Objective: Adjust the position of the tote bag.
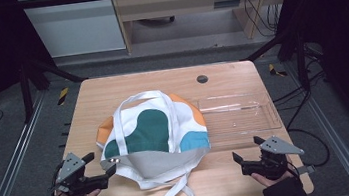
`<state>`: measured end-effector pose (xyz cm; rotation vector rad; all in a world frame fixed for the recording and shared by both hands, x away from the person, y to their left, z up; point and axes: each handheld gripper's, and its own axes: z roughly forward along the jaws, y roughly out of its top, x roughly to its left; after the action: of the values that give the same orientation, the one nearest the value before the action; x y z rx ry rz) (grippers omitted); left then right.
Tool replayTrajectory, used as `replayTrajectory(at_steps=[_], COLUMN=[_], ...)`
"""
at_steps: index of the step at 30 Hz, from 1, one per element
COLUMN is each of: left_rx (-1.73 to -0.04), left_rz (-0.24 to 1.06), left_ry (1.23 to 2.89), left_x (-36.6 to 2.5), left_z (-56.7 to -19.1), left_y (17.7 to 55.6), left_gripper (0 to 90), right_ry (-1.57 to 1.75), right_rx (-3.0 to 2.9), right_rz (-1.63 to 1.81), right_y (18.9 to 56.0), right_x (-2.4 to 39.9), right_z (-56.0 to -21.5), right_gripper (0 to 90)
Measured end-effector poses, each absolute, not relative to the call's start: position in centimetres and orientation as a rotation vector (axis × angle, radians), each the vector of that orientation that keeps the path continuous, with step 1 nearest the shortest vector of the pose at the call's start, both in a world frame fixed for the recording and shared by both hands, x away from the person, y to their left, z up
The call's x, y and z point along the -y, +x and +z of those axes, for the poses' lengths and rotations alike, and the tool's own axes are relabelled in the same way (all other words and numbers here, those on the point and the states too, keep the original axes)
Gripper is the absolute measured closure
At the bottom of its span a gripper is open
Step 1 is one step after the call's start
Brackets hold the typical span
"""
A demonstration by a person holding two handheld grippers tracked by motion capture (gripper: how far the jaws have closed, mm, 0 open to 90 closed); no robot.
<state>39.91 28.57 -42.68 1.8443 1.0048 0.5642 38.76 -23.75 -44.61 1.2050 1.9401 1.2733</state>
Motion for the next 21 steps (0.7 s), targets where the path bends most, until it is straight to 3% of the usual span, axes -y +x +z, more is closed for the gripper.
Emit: replayTrajectory(at_steps=[9,21], left_rx=[-0.998,-1.007], left_rz=[0.567,0.594], left_ry=[1.852,1.859], left_x=[-28.6,-28.6], left_z=[-42.8,-42.9], left_y=[39.9,40.3], left_gripper=[16.9,32.1], right_ry=[1.204,1.164], right_rx=[-1.945,-2.01], right_rz=[1.256,1.263], right_y=[38.7,38.6], right_x=[23.5,22.0], right_z=[-44.6,-44.2], right_gripper=[11.2,23.3])
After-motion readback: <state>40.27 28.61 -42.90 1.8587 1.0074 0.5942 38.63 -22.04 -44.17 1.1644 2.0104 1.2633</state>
